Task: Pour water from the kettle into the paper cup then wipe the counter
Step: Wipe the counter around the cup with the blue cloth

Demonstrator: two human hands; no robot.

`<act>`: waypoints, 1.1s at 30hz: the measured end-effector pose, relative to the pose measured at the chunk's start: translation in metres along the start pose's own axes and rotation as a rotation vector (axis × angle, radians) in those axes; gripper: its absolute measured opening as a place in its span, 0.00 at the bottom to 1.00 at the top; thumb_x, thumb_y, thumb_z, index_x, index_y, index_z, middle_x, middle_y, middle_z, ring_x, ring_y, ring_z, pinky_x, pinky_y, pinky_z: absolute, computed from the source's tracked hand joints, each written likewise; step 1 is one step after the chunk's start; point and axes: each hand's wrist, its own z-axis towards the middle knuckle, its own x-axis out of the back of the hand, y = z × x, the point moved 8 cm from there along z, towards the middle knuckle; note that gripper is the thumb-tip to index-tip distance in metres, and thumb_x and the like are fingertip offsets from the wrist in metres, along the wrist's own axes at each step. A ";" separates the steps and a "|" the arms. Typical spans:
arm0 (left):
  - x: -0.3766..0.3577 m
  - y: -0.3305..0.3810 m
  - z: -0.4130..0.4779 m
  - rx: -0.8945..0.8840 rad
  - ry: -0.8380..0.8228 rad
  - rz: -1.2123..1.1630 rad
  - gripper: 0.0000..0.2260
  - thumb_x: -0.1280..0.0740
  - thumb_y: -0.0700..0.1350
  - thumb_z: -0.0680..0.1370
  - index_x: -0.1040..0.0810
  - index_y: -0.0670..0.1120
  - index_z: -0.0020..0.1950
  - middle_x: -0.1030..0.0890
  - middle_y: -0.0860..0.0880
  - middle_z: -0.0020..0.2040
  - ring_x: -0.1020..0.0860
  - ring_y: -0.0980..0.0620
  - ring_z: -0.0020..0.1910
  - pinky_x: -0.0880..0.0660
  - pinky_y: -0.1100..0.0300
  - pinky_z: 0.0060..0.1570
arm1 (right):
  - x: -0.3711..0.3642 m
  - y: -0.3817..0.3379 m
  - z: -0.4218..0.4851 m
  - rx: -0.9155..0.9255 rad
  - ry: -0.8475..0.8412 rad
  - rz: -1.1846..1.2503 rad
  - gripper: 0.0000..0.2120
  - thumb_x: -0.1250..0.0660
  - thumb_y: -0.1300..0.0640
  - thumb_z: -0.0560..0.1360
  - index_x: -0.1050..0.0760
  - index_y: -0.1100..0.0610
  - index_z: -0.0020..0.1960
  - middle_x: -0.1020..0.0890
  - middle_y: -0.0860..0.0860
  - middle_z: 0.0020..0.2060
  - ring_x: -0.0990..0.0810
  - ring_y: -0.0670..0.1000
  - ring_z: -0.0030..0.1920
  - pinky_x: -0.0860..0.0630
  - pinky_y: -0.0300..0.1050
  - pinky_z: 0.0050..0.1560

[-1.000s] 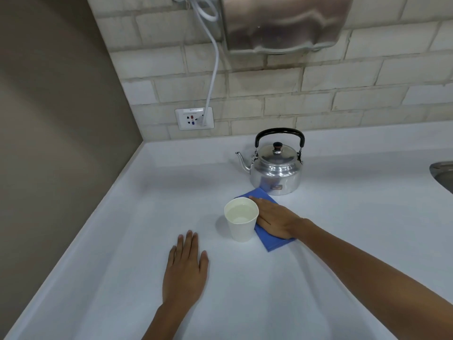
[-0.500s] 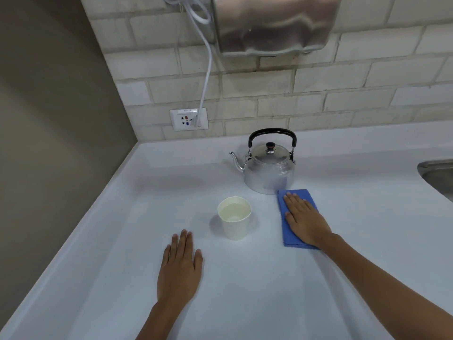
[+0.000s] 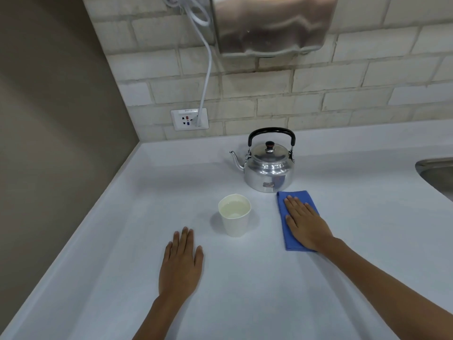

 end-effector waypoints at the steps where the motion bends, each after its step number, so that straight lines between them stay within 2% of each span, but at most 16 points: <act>1: -0.001 0.000 0.000 0.001 -0.001 0.003 0.25 0.54 0.52 0.82 0.57 0.46 0.76 0.55 0.49 0.78 0.57 0.51 0.77 0.59 0.58 0.73 | -0.001 -0.006 -0.007 0.000 0.009 -0.003 0.25 0.55 0.51 0.82 0.59 0.57 0.74 0.54 0.52 0.77 0.56 0.49 0.76 0.60 0.44 0.74; 4: -0.003 0.000 0.001 0.004 -0.009 0.001 0.25 0.55 0.52 0.82 0.57 0.46 0.76 0.55 0.49 0.78 0.56 0.51 0.77 0.58 0.57 0.74 | -0.006 -0.034 -0.040 0.035 0.063 0.020 0.25 0.55 0.51 0.81 0.59 0.57 0.74 0.54 0.51 0.76 0.56 0.49 0.76 0.64 0.42 0.73; 7: -0.003 0.000 0.001 -0.005 -0.008 0.009 0.26 0.59 0.55 0.81 0.57 0.45 0.76 0.55 0.49 0.78 0.55 0.50 0.77 0.57 0.56 0.74 | -0.008 -0.071 -0.082 0.162 0.145 0.020 0.26 0.54 0.49 0.80 0.53 0.58 0.74 0.49 0.50 0.75 0.50 0.52 0.75 0.69 0.38 0.70; 8: -0.003 0.000 0.001 -0.003 -0.012 -0.005 0.25 0.57 0.54 0.81 0.56 0.45 0.76 0.55 0.49 0.78 0.55 0.50 0.77 0.57 0.56 0.74 | -0.011 -0.077 -0.093 0.203 0.120 0.032 0.27 0.57 0.46 0.79 0.54 0.56 0.74 0.50 0.48 0.75 0.52 0.51 0.75 0.70 0.37 0.69; 10: -0.002 -0.001 0.000 -0.002 -0.011 -0.032 0.25 0.53 0.52 0.82 0.55 0.45 0.76 0.53 0.48 0.78 0.55 0.50 0.77 0.57 0.57 0.74 | -0.017 -0.074 -0.104 0.268 0.050 0.059 0.27 0.63 0.42 0.77 0.63 0.50 0.73 0.58 0.42 0.74 0.62 0.44 0.74 0.73 0.36 0.69; 11: -0.002 -0.001 -0.001 -0.005 -0.007 -0.039 0.25 0.52 0.51 0.82 0.55 0.45 0.76 0.53 0.49 0.78 0.55 0.50 0.77 0.57 0.57 0.74 | -0.016 -0.067 -0.104 0.283 0.029 0.063 0.26 0.63 0.42 0.78 0.65 0.48 0.72 0.59 0.41 0.73 0.64 0.41 0.74 0.73 0.35 0.69; 14: 0.001 -0.001 -0.002 -0.005 0.001 -0.069 0.25 0.52 0.51 0.82 0.55 0.45 0.76 0.52 0.48 0.78 0.55 0.50 0.77 0.58 0.57 0.74 | -0.007 -0.035 -0.091 0.212 0.040 0.056 0.26 0.56 0.46 0.80 0.67 0.47 0.71 0.58 0.42 0.74 0.62 0.39 0.73 0.69 0.33 0.71; 17: 0.000 0.000 -0.002 -0.002 0.003 -0.057 0.25 0.53 0.51 0.82 0.55 0.45 0.76 0.53 0.48 0.78 0.55 0.50 0.77 0.58 0.57 0.74 | 0.001 -0.016 -0.077 0.073 0.068 0.033 0.26 0.55 0.47 0.81 0.63 0.52 0.73 0.55 0.46 0.76 0.62 0.41 0.72 0.65 0.38 0.73; 21: -0.001 0.002 -0.001 -0.001 0.001 -0.046 0.25 0.53 0.51 0.82 0.56 0.44 0.76 0.53 0.48 0.78 0.55 0.49 0.77 0.57 0.56 0.74 | -0.002 -0.035 -0.087 -0.009 0.089 -0.013 0.26 0.56 0.49 0.81 0.62 0.56 0.73 0.56 0.51 0.76 0.58 0.48 0.76 0.67 0.40 0.72; 23: -0.002 0.001 -0.001 0.003 0.004 -0.044 0.25 0.53 0.51 0.82 0.55 0.44 0.76 0.53 0.47 0.78 0.55 0.49 0.77 0.57 0.56 0.74 | 0.000 -0.059 -0.103 0.029 0.144 -0.005 0.26 0.53 0.49 0.80 0.54 0.59 0.74 0.48 0.53 0.76 0.49 0.51 0.75 0.69 0.38 0.71; 25: -0.003 0.001 0.000 0.004 0.001 -0.035 0.25 0.53 0.51 0.82 0.55 0.44 0.76 0.52 0.47 0.78 0.55 0.49 0.77 0.56 0.56 0.74 | 0.002 -0.083 -0.124 0.039 0.141 -0.019 0.25 0.52 0.49 0.78 0.36 0.60 0.70 0.30 0.54 0.69 0.32 0.52 0.69 0.61 0.39 0.69; 26: -0.003 0.001 0.000 0.002 0.000 -0.025 0.25 0.54 0.51 0.82 0.55 0.44 0.76 0.52 0.47 0.78 0.54 0.49 0.77 0.56 0.56 0.75 | 0.000 -0.094 -0.131 0.042 0.093 -0.024 0.25 0.55 0.48 0.79 0.30 0.59 0.66 0.25 0.53 0.65 0.27 0.50 0.65 0.57 0.41 0.69; 28: -0.003 0.002 0.000 0.001 0.003 -0.006 0.25 0.56 0.52 0.82 0.55 0.43 0.76 0.52 0.47 0.78 0.54 0.48 0.77 0.56 0.55 0.75 | -0.007 -0.114 -0.139 0.049 0.000 -0.026 0.29 0.62 0.49 0.79 0.27 0.57 0.64 0.22 0.50 0.63 0.24 0.48 0.63 0.55 0.44 0.68; 29: -0.002 0.002 0.000 0.001 0.001 -0.001 0.25 0.56 0.52 0.82 0.55 0.43 0.76 0.52 0.47 0.78 0.54 0.48 0.77 0.56 0.55 0.75 | -0.008 -0.120 -0.142 0.054 -0.010 -0.036 0.29 0.62 0.48 0.79 0.27 0.57 0.64 0.22 0.49 0.63 0.24 0.47 0.63 0.55 0.45 0.68; 32: -0.002 0.001 -0.001 0.001 -0.005 -0.007 0.25 0.53 0.51 0.82 0.56 0.43 0.76 0.53 0.47 0.78 0.54 0.49 0.77 0.56 0.56 0.74 | -0.005 -0.122 -0.143 0.044 -0.020 -0.025 0.25 0.52 0.45 0.76 0.27 0.55 0.65 0.23 0.47 0.64 0.26 0.45 0.64 0.58 0.47 0.69; 33: -0.001 0.000 -0.001 0.000 -0.005 -0.019 0.25 0.53 0.51 0.82 0.55 0.44 0.76 0.53 0.47 0.78 0.54 0.49 0.77 0.56 0.56 0.74 | -0.005 -0.119 -0.143 0.063 -0.021 -0.011 0.25 0.51 0.45 0.76 0.30 0.55 0.67 0.27 0.47 0.67 0.29 0.45 0.66 0.61 0.46 0.69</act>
